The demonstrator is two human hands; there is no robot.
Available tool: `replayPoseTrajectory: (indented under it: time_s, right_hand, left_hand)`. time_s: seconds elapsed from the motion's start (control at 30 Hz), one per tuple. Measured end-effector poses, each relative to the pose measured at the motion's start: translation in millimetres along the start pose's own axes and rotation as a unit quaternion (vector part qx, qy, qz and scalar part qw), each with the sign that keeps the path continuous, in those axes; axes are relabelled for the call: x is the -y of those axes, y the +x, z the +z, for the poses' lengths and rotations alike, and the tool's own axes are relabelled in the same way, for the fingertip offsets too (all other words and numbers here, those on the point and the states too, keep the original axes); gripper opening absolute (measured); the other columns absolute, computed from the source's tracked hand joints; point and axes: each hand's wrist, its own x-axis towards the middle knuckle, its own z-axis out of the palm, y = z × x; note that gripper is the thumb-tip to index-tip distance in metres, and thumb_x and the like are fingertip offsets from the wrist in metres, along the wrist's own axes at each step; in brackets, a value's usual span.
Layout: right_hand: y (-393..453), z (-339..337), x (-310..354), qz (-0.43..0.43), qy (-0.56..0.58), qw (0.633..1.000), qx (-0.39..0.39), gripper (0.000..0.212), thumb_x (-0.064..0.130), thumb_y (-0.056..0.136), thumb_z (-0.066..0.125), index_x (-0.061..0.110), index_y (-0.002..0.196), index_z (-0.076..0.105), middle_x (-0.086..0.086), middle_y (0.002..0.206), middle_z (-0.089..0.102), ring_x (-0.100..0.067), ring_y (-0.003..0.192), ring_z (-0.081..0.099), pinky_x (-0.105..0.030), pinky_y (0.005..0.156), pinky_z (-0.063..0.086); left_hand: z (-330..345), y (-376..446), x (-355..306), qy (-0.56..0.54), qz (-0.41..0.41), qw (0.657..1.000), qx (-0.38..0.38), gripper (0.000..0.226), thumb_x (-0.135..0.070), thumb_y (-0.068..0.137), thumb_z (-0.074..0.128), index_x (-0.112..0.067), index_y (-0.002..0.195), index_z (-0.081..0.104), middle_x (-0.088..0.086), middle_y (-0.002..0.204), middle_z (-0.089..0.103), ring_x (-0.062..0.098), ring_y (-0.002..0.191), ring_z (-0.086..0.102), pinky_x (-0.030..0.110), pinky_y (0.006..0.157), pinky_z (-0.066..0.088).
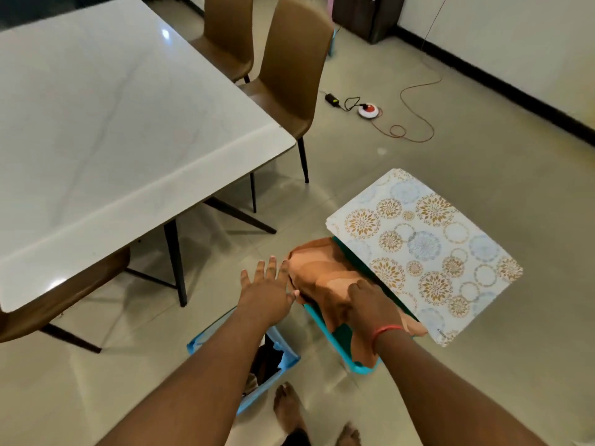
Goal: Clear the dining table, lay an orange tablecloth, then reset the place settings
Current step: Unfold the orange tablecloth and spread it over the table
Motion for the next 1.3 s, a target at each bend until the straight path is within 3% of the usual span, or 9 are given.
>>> replayPoseTrajectory:
  time_s: [0.27, 0.47, 0.6, 0.7, 0.83, 0.93, 1.0, 1.1, 1.3]
  right_hand:
    - [-40, -34, 17, -0.023, 0.007, 0.999, -0.027, 0.032, 0.025, 0.087, 0.054, 0.018, 0.119, 0.053, -0.002, 0.120, 0.051, -0.024, 0.109, 0.049, -0.039, 0.088, 0.049]
    - [-57, -63, 11, -0.054, 0.009, 0.992, -0.116, 0.019, 0.036, 0.090, 0.051, 0.024, 0.105, 0.052, 0.001, 0.110, 0.055, -0.021, 0.098, 0.054, -0.036, 0.080, 0.050]
    - [-83, -98, 15, -0.106, -0.001, 0.976, -0.190, 0.017, 0.037, 0.090, 0.049, 0.025, 0.101, 0.051, 0.002, 0.104, 0.053, -0.018, 0.090, 0.054, -0.032, 0.071, 0.047]
    - [-111, -127, 21, -0.153, -0.005, 0.957, -0.244, 0.011, 0.030, 0.086, 0.053, 0.023, 0.094, 0.053, 0.001, 0.098, 0.053, -0.022, 0.087, 0.054, -0.032, 0.066, 0.041]
    - [-143, -163, 44, -0.212, -0.004, 0.921, -0.327, 0.009, 0.028, 0.086, 0.058, 0.027, 0.084, 0.049, 0.005, 0.082, 0.051, -0.015, 0.068, 0.047, -0.027, 0.060, 0.034]
    - [-163, -175, 75, -0.244, 0.011, 0.902, -0.355, 0.009, 0.031, 0.089, 0.061, 0.025, 0.088, 0.055, 0.005, 0.081, 0.054, -0.012, 0.066, 0.049, -0.025, 0.059, 0.042]
    - [-175, -178, 101, -0.269, 0.018, 0.893, -0.360, 0.007, 0.030, 0.089, 0.060, 0.024, 0.089, 0.056, 0.005, 0.083, 0.055, -0.012, 0.068, 0.050, -0.026, 0.060, 0.043]
    - [-185, -189, 145, -0.296, 0.033, 0.886, -0.355, 0.007, 0.027, 0.085, 0.057, 0.028, 0.086, 0.050, 0.010, 0.083, 0.046, -0.015, 0.070, 0.049, -0.026, 0.060, 0.035]
    - [-197, -189, 257, -0.332, 0.047, 0.876, -0.346, 0.005, 0.026, 0.087, 0.053, 0.024, 0.084, 0.050, 0.007, 0.086, 0.050, -0.017, 0.076, 0.054, -0.029, 0.065, 0.042]
  left_hand:
    - [-21, -6, -11, -0.001, 0.025, 1.000, 0.013, 0.091, -0.054, 0.093, 0.052, -0.028, 0.159, -0.004, 0.005, 0.168, -0.002, 0.030, 0.155, 0.001, 0.062, 0.119, 0.005]
    - [-28, -33, -20, -0.043, 0.012, 0.999, 0.022, 0.098, -0.044, 0.092, 0.060, -0.031, 0.158, -0.011, 0.004, 0.168, -0.008, 0.030, 0.155, -0.002, 0.063, 0.121, 0.008]
    - [-34, -64, -19, -0.148, -0.030, 0.988, -0.019, 0.108, -0.048, 0.089, 0.064, -0.032, 0.156, -0.019, 0.006, 0.168, -0.001, 0.033, 0.150, 0.020, 0.058, 0.117, 0.027]
    - [-42, -87, -13, -0.268, -0.060, 0.957, -0.090, 0.109, -0.043, 0.089, 0.063, -0.036, 0.154, -0.024, 0.003, 0.168, -0.001, 0.034, 0.141, 0.037, 0.050, 0.111, 0.041]
    - [-66, -130, 7, -0.479, -0.034, 0.847, -0.229, 0.093, -0.049, 0.086, 0.067, -0.043, 0.154, 0.003, 0.002, 0.157, 0.036, 0.016, 0.127, 0.050, 0.037, 0.104, 0.047]
    - [-76, -173, 33, -0.549, -0.047, 0.797, -0.248, 0.095, -0.063, 0.082, 0.069, -0.042, 0.154, 0.012, -0.001, 0.150, 0.046, 0.014, 0.121, 0.052, 0.028, 0.092, 0.045]
    - [-80, -203, 55, -0.559, -0.042, 0.788, -0.253, 0.085, -0.070, 0.080, 0.067, -0.042, 0.150, 0.028, -0.004, 0.147, 0.049, 0.018, 0.129, 0.052, 0.029, 0.096, 0.045]
    - [-95, -241, 95, -0.559, -0.058, 0.790, -0.245, 0.071, -0.076, 0.079, 0.063, -0.040, 0.138, 0.047, -0.007, 0.137, 0.059, 0.020, 0.124, 0.058, 0.036, 0.100, 0.051]
    - [-116, -304, 195, -0.535, -0.116, 0.784, -0.293, 0.052, -0.054, 0.094, 0.058, -0.024, 0.136, 0.052, 0.000, 0.131, 0.062, 0.023, 0.118, 0.059, 0.043, 0.103, 0.049]
